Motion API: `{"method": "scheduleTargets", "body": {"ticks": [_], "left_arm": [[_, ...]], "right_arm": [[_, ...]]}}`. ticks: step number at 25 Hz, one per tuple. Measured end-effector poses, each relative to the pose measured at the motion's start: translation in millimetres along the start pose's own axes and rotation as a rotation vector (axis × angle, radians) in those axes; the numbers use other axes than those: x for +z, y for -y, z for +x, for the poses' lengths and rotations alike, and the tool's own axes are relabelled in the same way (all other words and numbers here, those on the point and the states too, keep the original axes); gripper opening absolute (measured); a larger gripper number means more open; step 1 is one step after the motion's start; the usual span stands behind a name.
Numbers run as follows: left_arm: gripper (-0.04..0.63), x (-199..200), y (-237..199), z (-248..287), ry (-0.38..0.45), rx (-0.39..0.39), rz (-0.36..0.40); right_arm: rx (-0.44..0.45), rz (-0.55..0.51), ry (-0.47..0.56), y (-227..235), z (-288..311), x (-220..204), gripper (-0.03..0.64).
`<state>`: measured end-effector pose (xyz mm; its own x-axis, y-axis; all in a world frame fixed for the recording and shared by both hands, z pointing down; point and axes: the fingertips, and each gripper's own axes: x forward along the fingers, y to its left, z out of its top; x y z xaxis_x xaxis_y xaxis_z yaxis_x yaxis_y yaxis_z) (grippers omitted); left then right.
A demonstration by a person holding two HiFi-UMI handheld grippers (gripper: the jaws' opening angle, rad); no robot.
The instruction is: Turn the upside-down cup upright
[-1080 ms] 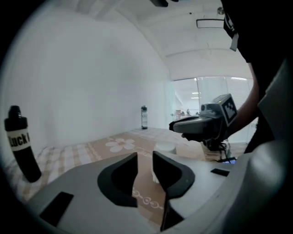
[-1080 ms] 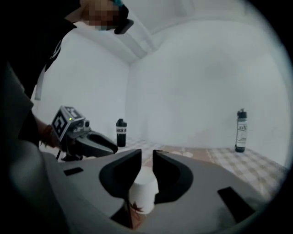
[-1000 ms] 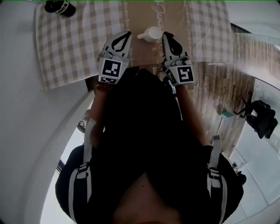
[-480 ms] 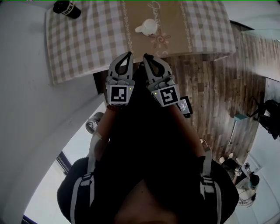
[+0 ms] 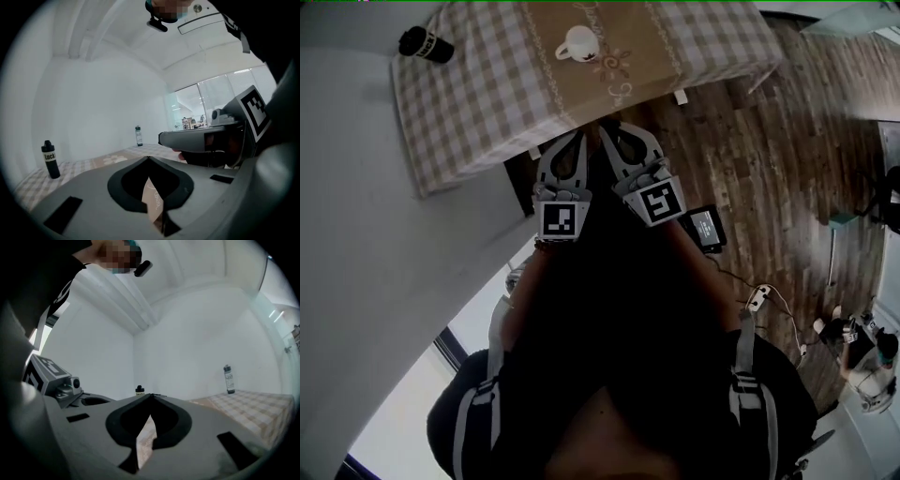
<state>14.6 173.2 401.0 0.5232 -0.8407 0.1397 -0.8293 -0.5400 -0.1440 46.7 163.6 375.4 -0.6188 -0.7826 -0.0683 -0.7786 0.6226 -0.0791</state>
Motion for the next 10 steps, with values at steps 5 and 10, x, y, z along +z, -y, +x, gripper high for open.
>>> {"method": "scheduleTargets", "body": {"ticks": [5,10], "left_arm": [[-0.002,-7.4,28.1,1.4,0.013,-0.060,-0.002],[-0.002,2.6,117.4,19.8,-0.016,-0.069,0.019]], "right_arm": [[-0.031,-0.014,-0.002,3.6,-25.5,-12.8,0.000],[-0.009,0.004,0.022,57.1,-100.3,-0.8,0.000]]}}
